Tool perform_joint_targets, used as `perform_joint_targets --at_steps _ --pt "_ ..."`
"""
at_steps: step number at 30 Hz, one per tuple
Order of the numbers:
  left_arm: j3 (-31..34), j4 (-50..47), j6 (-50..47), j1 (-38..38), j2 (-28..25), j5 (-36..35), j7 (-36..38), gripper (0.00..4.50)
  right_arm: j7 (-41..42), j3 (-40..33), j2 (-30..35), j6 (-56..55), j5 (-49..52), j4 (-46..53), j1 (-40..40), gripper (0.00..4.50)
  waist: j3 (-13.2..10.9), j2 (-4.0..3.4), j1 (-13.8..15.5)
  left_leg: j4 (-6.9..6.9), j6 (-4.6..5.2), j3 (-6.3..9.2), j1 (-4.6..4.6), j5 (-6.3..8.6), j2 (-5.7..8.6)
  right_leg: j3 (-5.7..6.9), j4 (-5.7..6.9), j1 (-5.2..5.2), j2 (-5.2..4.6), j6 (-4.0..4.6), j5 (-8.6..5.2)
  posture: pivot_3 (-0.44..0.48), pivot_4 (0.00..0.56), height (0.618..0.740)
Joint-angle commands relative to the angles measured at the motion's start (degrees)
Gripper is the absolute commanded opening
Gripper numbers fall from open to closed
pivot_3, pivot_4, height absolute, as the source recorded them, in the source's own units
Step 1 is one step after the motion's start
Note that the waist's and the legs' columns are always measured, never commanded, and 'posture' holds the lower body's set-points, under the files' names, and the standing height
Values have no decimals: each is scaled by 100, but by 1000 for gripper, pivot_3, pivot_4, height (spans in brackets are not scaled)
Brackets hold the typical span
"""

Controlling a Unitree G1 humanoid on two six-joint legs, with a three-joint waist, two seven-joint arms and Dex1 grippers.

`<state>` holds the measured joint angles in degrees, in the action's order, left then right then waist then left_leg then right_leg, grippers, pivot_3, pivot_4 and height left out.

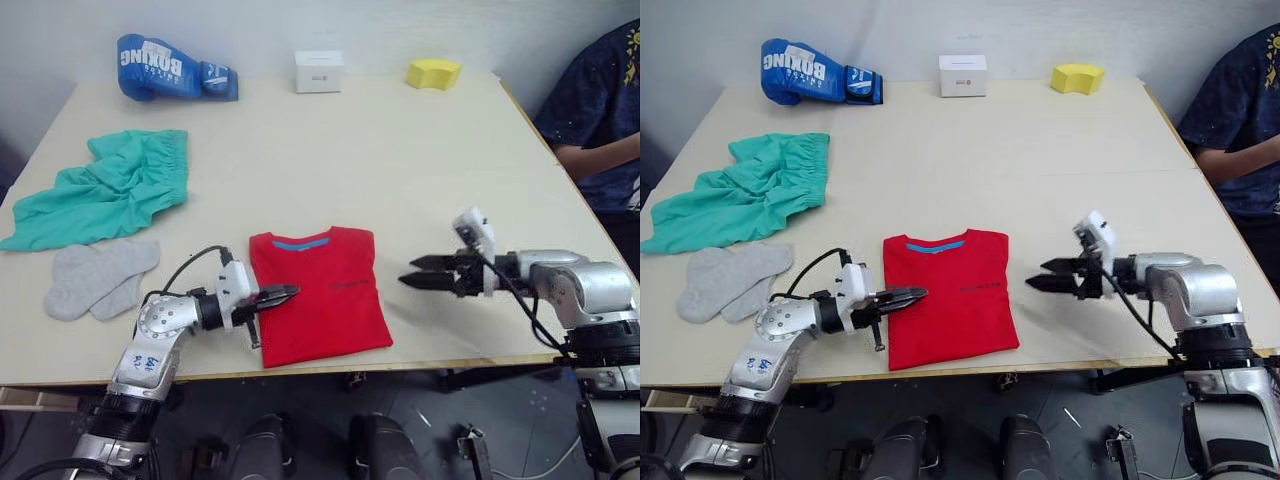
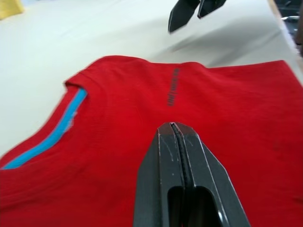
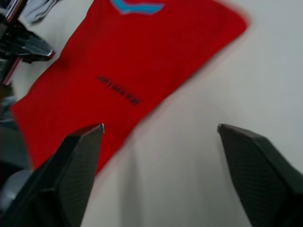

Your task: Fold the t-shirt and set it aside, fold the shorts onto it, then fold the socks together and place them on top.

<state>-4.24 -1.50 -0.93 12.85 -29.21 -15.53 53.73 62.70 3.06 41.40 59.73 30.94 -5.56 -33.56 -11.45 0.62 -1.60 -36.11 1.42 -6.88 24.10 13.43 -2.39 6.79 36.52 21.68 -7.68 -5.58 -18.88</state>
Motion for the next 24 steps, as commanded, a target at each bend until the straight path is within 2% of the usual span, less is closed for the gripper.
perform_joint_targets --at_steps 1,9,16,24 --pt "-45 -208 -19 -46 -10 -42 62 0 -314 288 36 813 106 554 -17 4467 -1 -1 12 0 -1 0 3 0 0 1 0 3 1 1 0 0 150 740" --pt "-98 -214 47 -104 -25 108 -43 0 -779 529 -524 2028 321 365 -597 4467 1 1 -9 0 1 -4 3 4 -2 -5 -4 3 3 4 2 0 150 740" --pt "-99 -28 140 -92 -10 235 -123 0 -1176 77 -1297 3167 552 -381 -1110 4467 2 2 -5 -2 -6 -9 3 5 -18 -3 0 8 19 9 0 0 150 740" --pt "-104 72 193 -137 4 302 -179 0 -1613 -324 -1650 3277 979 -1065 -1272 4467 2 2 -22 1 -4 -18 3 6 -17 -5 0 13 20 10 1 0 150 740"
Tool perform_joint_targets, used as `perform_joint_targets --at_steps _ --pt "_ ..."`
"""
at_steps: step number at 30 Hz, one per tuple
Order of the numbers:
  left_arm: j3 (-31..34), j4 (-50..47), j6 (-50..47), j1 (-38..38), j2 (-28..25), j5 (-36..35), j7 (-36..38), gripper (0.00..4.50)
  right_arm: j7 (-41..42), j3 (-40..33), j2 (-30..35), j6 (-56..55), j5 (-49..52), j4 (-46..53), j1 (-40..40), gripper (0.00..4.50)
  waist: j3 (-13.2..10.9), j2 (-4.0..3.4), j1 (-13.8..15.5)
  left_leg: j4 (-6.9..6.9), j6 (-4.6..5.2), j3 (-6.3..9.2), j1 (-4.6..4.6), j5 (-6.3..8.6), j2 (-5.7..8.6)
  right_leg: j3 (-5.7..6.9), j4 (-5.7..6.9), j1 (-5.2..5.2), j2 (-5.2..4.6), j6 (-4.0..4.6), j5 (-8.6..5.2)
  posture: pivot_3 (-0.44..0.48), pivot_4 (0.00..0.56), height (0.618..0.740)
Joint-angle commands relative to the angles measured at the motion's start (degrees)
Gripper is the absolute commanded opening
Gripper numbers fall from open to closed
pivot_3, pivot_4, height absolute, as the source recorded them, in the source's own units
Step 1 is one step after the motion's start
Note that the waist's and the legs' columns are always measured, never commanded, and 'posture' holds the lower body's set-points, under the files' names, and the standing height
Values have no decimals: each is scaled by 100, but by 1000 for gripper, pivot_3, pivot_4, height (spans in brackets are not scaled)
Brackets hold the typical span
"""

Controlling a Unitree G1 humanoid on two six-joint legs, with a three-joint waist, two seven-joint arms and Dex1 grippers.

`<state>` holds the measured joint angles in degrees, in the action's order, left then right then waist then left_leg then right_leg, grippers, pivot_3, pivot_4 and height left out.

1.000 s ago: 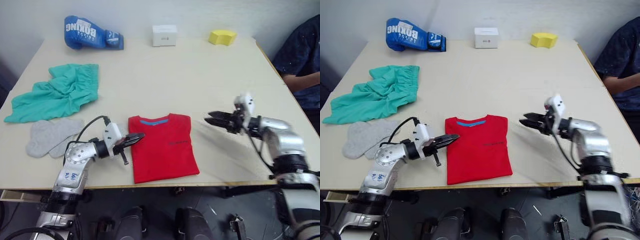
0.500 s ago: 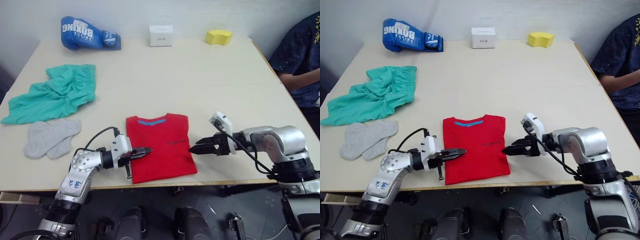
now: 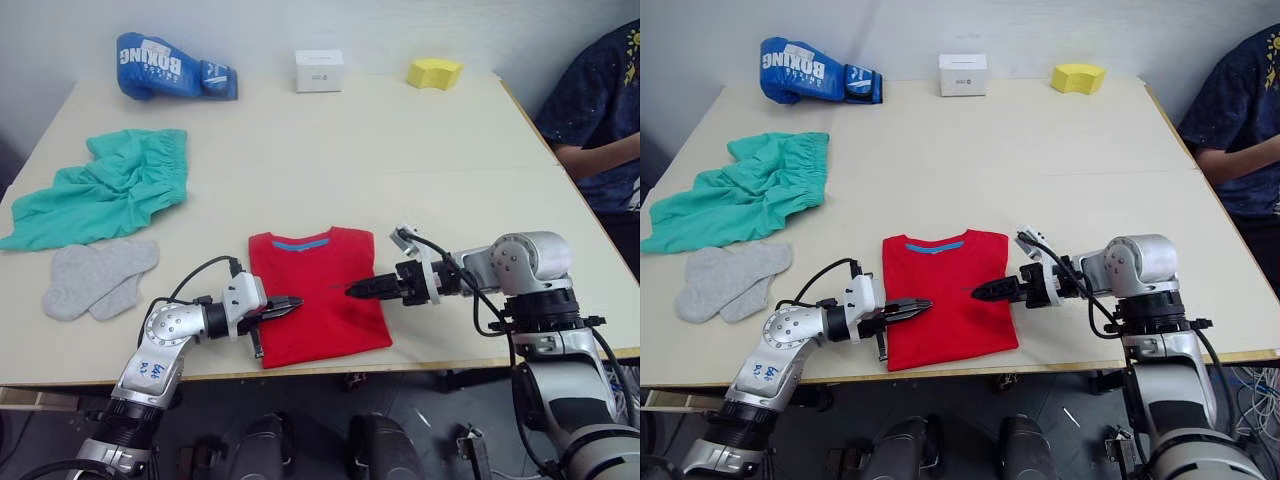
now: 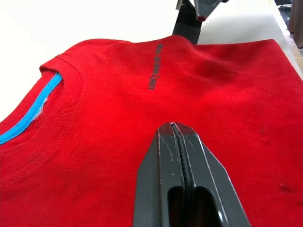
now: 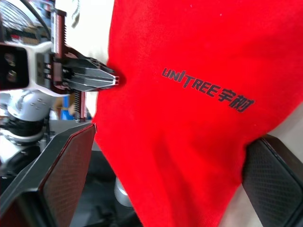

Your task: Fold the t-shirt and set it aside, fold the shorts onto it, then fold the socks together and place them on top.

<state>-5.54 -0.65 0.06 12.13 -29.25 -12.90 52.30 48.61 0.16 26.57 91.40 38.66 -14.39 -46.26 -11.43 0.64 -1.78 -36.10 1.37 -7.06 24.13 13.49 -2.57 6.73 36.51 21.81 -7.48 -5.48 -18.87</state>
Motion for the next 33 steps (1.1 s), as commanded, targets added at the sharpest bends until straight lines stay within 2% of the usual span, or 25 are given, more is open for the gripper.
perform_joint_targets --at_steps 1,4,7,13,18,24,28,31,33 --pt "22 -2 98 -68 8 40 -39 0 -272 -69 -215 110 235 -224 -19 4467 0 0 -6 1 0 -4 0 0 -1 0 1 4 2 0 0 0 150 740" --pt "8 31 116 -73 2 50 -38 0 -440 -66 -366 110 187 -117 7 4467 0 0 -12 3 -1 -18 1 -1 -4 1 10 17 5 0 0 0 150 740" --pt "3 64 124 -52 -1 70 -45 0 -581 0 -437 -34 92 74 84 3869 0 0 -4 4 -1 -29 1 -1 -6 1 17 27 5 0 0 0 150 740" --pt "23 162 215 -6 -26 116 -21 0 -737 -91 -460 -219 74 249 201 1768 0 1 5 5 0 -69 13 0 -5 -23 39 67 4 0 0 0 150 740" --pt "58 221 250 23 -14 121 -50 0 -779 -195 -151 -368 7 328 289 14 1 1 10 2 3 -80 12 2 -5 -36 40 71 3 0 0 0 150 740" --pt "333 -307 58 -111 -182 -363 185 0 -682 -285 507 -504 -2 404 426 14 0 2 35 -2 20 -87 15 11 3 -42 36 72 -9 -2 1 0 150 740" --pt "868 -1379 -872 -290 -541 -1377 315 0 -289 -280 1499 -895 -117 240 572 14 -2 4 34 -1 21 -96 19 13 3 -49 29 77 -11 -4 2 0 150 740" --pt "1407 -2131 -1667 -528 -918 -2123 193 591 474 8 2525 -2041 -622 -403 772 0 -3 4 30 1 20 -99 16 13 4 -52 19 73 -9 -5 3 0 150 740" --pt "1668 -2413 -1985 -685 -1116 -2436 190 1176 877 181 2895 -2870 -1020 -1050 703 0 -3 4 22 3 17 -107 15 13 3 -52 10 74 -7 -6 3 0 150 740"
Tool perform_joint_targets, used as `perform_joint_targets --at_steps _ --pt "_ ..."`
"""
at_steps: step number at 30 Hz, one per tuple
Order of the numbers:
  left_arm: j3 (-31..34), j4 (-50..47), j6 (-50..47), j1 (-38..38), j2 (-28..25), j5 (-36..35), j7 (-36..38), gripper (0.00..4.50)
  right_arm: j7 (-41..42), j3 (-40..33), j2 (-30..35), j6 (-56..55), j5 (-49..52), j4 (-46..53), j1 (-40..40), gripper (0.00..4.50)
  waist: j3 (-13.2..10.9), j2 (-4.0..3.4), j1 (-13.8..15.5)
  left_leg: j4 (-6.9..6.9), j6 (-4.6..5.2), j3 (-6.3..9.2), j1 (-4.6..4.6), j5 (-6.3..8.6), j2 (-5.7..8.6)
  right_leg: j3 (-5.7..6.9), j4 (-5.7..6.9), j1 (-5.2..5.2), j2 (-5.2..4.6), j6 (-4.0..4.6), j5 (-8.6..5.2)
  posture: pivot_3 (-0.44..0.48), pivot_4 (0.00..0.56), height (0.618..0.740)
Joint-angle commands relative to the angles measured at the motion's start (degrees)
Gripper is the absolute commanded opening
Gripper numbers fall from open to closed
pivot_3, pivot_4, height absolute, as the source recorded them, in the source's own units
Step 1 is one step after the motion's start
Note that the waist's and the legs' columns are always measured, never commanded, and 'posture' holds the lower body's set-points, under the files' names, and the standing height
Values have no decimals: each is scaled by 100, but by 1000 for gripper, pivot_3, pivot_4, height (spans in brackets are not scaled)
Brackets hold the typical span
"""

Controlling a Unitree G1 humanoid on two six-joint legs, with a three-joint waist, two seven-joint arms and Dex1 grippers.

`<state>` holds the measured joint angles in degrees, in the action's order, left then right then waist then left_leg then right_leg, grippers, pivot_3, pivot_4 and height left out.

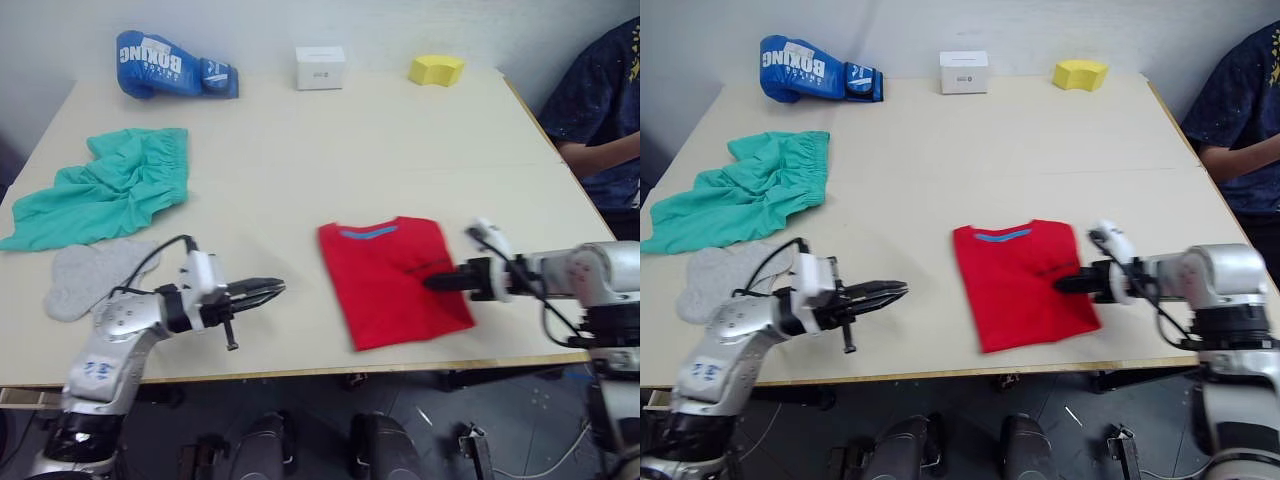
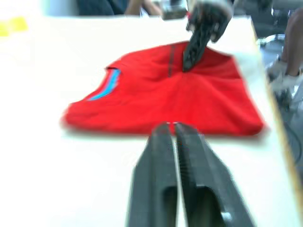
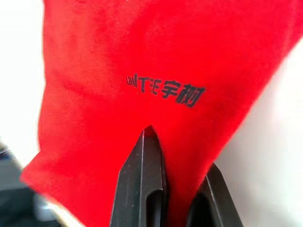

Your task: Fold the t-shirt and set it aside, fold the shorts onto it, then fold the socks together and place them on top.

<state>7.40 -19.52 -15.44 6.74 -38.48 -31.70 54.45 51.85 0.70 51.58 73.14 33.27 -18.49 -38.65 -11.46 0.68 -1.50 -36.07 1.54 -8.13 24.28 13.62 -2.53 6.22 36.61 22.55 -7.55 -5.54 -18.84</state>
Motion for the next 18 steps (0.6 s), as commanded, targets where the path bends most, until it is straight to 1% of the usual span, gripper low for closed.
perform_joint_targets --at_steps 1,5,7,10,13,15,18 --pt "503 -623 -552 -227 -287 -672 -13 1524 717 238 543 -1524 -756 -1072 -148 0 0 0 -12 1 -7 -9 -7 -4 -3 1 -2 -1 1 -2 1 0 150 740" --pt "954 -694 -799 -444 -495 -881 -68 2802 1119 711 851 -3269 -1835 -2776 -580 0 -2 -3 -46 -1 -24 -39 -19 -10 -11 5 -6 3 17 -6 3 0 150 740" --pt "1082 -646 -764 -572 -548 -833 -13 3453 1059 800 820 -4014 -2241 -3528 -828 0 -2 -3 -46 -4 -30 -40 -19 -9 -16 4 -7 3 25 -6 3 0 150 740" --pt "1217 -564 -695 -763 -531 -775 -3 4458 950 774 675 -4810 -2590 -4237 -1162 0 -2 -3 -45 -9 -35 -44 -19 -6 -15 4 -10 3 25 -6 3 0 150 740" --pt "1275 -555 -595 -953 -497 -724 35 4486 990 668 553 -5085 -2755 -4696 -1370 0 -2 -2 -37 -11 -36 -46 -17 -4 -16 2 -15 2 13 -6 4 0 150 740" --pt "1274 -623 -531 -1013 -471 -718 49 4486 932 687 534 -4523 -2893 -4971 -1559 0 -2 -2 -39 -12 -38 -46 -17 -1 -17 0 -19 1 5 -3 5 0 150 740" --pt "1247 -640 -284 -995 -334 -609 -12 4500 1300 566 606 -4568 -2905 -5003 -1584 827 -2 -2 -11 -12 -64 -40 -15 14 -19 -1 -22 1 -1 4 9 0 150 740"
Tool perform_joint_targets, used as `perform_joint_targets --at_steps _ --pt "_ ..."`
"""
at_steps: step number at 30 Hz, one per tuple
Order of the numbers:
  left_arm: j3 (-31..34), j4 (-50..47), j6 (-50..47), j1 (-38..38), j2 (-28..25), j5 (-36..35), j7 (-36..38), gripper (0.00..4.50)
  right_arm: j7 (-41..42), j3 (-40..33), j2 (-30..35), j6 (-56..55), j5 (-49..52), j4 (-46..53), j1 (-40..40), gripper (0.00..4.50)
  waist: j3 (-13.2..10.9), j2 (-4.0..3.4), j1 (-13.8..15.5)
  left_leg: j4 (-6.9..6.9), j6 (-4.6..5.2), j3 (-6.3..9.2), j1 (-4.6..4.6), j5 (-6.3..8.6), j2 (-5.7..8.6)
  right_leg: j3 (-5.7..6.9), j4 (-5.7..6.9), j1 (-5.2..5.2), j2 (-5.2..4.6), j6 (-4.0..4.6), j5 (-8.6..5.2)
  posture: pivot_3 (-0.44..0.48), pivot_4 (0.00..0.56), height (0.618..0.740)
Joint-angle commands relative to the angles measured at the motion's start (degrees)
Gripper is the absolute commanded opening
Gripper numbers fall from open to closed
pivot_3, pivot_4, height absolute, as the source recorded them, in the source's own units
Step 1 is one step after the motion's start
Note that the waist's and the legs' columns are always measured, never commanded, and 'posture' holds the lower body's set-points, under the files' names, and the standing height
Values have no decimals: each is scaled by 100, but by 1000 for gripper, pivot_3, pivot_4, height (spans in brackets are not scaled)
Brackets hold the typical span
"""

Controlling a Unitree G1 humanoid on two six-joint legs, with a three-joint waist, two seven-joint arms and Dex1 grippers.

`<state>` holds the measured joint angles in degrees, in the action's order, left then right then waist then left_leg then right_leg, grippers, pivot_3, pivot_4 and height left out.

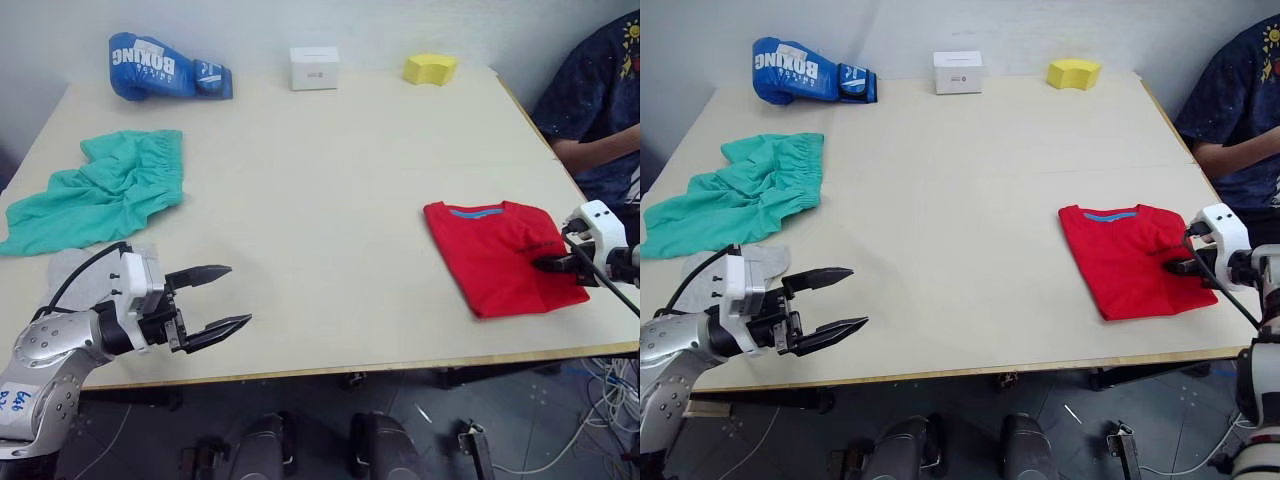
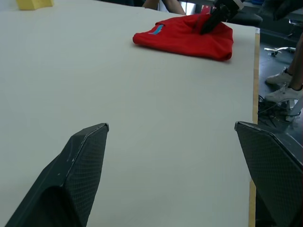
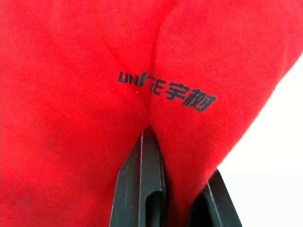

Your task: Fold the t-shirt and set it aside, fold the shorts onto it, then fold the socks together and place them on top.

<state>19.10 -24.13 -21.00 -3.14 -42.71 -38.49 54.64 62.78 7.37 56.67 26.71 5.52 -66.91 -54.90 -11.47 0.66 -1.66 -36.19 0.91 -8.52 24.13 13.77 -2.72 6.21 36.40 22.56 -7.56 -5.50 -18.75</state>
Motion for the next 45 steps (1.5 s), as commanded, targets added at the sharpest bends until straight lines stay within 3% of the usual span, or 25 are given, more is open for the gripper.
perform_joint_targets --at_steps 1,3,10,14,18,25,29,32,33,34,36,39,45 --pt "77 -162 319 -6 118 96 -44 4500 195 -137 123 -34 -169 -147 49 1153 0 0 2 0 -1 2 0 1 -1 -1 0 -1 -1 3 2 0 150 740" --pt "100 -81 366 -53 173 138 -68 4500 -39 -181 236 -409 -332 -109 106 1853 0 0 -9 2 5 2 1 -1 -3 1 0 0 1 3 2 0 150 740" --pt "5 297 548 -197 153 307 153 4500 -801 -395 1068 -3394 -824 -1 500 4379 -14 -29 -8 2 20 -15 2 -5 4 10 2 8 12 2 2 0 150 740" --pt "6 647 668 -110 138 380 276 4500 -971 -756 1229 -3929 -680 87 394 4448 -14 -29 -62 -3 18 -27 -5 -6 -7 12 2 7 15 -1 4 0 150 740" --pt "27 981 963 -48 152 614 289 4500 -969 -1120 1178 -4089 -423 845 394 4448 -15 -33 -155 0 12 -29 -8 -7 -14 10 9 10 10 -1 4 0 150 740" --pt "58 1352 1392 65 255 865 194 4500 -768 -1556 124 -3077 632 4065 1955 4448 -7 -18 -161 6 12 -7 -9 -10 -21 36 7 -10 8 -1 4 0 150 740" --pt "207 1383 1480 6 308 889 54 4500 -1108 -1473 -707 -2396 937 5554 2481 4448 -31 -60 -195 139 58 303 15 -168 183 384 -7 -158 -147 -27 0 0 150 740" --pt "495 1363 1545 -173 369 864 -138 4500 -1382 -1291 -1310 -2323 925 6361 2836 4448 -33 -62 -133 246 112 568 18 -276 366 606 11 -260 -294 -108 -47 0 150 740" --pt "611 1345 1535 -253 385 836 -193 4500 -1473 -1271 -1525 -2291 984 6572 2952 4448 -35 -52 -18 250 120 638 13 -295 397 579 13 -276 -297 -138 -68 0 150 740" --pt "734 1323 1535 -336 409 823 -268 4500 -1540 -1250 -1719 -2310 1023 6748 3079 4448 -35 -50 61 229 115 631 16 -288 395 441 4 -273 -261 -161 -92 0 150 740" --pt "1210 1389 1618 -626 513 903 -613 4500 -1493 -1135 -2146 -2791 1075 7119 3550 4448 -34 -49 217 227 103 632 17 -280 399 371 -12 -283 -256 -158 -102 0 150 740" --pt "2041 1715 1998 -1116 764 1062 -1101 4500 -1157 -923 -2367 -2672 1400 7689 4264 4448 -32 -45 299 226 65 625 16 -243 389 300 -46 -289 -211 -158 -101 0 150 740" --pt "3009 1959 1743 -2112 1169 755 -1519 4500 -1952 -1212 -2594 -3498 713 7961 5308 4448 -18 -15 305 221 59 570 2 -229 379 304 -58 -289 -205 -167 -97 0 150 740"
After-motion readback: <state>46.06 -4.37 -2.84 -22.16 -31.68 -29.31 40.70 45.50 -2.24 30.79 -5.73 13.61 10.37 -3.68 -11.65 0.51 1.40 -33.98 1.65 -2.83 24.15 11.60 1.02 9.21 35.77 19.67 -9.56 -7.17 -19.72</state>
